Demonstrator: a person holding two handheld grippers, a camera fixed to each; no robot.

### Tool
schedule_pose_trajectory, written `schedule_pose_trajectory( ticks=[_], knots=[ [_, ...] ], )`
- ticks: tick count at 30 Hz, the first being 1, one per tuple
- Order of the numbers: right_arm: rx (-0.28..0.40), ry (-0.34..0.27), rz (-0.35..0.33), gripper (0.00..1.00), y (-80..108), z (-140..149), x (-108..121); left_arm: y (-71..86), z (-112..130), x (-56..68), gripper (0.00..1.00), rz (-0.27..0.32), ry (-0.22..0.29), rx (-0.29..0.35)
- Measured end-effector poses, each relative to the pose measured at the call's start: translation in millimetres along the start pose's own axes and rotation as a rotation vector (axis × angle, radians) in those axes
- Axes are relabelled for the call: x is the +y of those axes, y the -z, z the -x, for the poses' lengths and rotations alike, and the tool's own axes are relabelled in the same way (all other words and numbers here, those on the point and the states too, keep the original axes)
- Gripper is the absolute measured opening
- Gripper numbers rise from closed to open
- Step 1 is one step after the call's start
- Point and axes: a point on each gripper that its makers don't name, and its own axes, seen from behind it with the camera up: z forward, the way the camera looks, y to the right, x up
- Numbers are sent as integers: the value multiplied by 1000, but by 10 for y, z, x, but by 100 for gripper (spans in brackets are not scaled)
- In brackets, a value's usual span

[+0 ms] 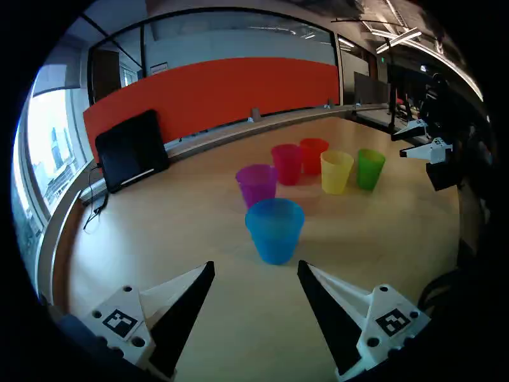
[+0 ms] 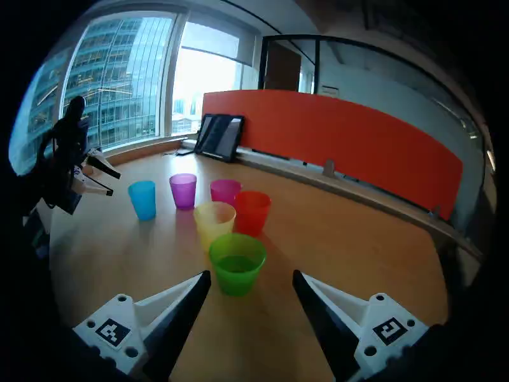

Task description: Pour water

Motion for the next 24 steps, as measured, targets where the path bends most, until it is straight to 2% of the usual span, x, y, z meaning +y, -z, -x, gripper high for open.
schedule_pose_trajectory(
  ticks=[7, 14, 24],
  knots=[
    [68, -23, 44, 100, 79, -139, 2, 112, -77, -65, 97, -60, 43, 81],
    [158, -36, 105, 100, 175, -351, 36, 275, -292, -150, 97, -119, 77, 192],
    [282, -86, 208, 100, 303, -618, 172, 477, -527, -191, 97, -209, 67, 308]
  ],
)
